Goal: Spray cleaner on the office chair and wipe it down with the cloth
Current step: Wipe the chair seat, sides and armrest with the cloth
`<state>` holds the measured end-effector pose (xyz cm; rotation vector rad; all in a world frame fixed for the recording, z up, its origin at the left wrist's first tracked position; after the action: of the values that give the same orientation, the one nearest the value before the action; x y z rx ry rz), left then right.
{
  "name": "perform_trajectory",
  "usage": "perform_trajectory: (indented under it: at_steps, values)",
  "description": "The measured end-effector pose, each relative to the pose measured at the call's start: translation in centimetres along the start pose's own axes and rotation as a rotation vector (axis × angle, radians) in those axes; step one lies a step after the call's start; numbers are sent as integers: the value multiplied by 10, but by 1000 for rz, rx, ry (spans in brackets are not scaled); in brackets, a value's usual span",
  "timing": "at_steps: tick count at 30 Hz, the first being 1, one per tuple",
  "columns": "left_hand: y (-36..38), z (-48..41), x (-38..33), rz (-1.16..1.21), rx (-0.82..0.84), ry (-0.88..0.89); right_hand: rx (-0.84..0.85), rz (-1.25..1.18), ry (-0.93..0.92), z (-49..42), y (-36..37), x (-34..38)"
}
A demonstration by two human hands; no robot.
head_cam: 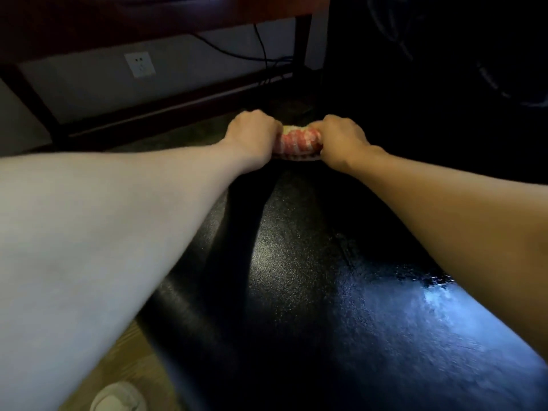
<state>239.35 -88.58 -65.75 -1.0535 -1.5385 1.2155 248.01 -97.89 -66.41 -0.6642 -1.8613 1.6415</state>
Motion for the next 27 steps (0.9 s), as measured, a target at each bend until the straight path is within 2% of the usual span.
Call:
perform_trajectory:
  at_steps: [7,17,22,27]
  values:
    - [-26,58,-45,-37,166,33,156,94,-26,71,-3,1]
    - [-61,187,-172,77,309,120,298,48,-61,261,-10,-33]
    - [-82,240,-220,130,312,137,304,-10,-88,330,-13,-48]
    - [-79,267,-239,113,365,114,253,-54,-57,363,-22,-59]
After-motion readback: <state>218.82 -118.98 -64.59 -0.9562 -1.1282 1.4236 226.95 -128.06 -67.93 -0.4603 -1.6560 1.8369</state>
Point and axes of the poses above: each hand's wrist, its own z-axis away from the middle knuckle, its own y-axis out of the palm, x = y × z, the point moved 7 cm from there along -z, towards the middle knuckle, and after that the axes turned 7 degrees about y, right-handed, at the moved point
